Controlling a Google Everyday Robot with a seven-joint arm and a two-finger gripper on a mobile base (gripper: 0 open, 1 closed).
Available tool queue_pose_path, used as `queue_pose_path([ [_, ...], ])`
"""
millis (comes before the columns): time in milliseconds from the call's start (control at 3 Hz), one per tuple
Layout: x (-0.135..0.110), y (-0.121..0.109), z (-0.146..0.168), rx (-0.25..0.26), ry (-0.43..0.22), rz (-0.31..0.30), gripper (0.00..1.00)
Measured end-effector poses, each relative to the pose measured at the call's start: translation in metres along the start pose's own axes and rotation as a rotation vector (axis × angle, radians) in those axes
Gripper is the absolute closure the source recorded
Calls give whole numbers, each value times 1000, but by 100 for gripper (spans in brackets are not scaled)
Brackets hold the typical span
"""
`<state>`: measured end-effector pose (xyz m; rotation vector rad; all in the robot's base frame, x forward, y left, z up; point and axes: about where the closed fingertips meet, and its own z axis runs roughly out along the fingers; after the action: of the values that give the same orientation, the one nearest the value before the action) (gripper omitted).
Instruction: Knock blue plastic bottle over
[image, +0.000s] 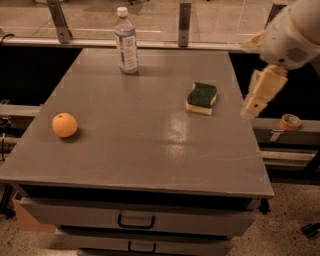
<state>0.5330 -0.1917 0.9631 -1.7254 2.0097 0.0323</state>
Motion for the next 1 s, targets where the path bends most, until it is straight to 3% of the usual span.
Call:
queue_pose_path([
  [667, -104, -106, 85, 50, -301, -162, 0],
  [1000, -104, -105, 85, 49, -301, -163, 0],
])
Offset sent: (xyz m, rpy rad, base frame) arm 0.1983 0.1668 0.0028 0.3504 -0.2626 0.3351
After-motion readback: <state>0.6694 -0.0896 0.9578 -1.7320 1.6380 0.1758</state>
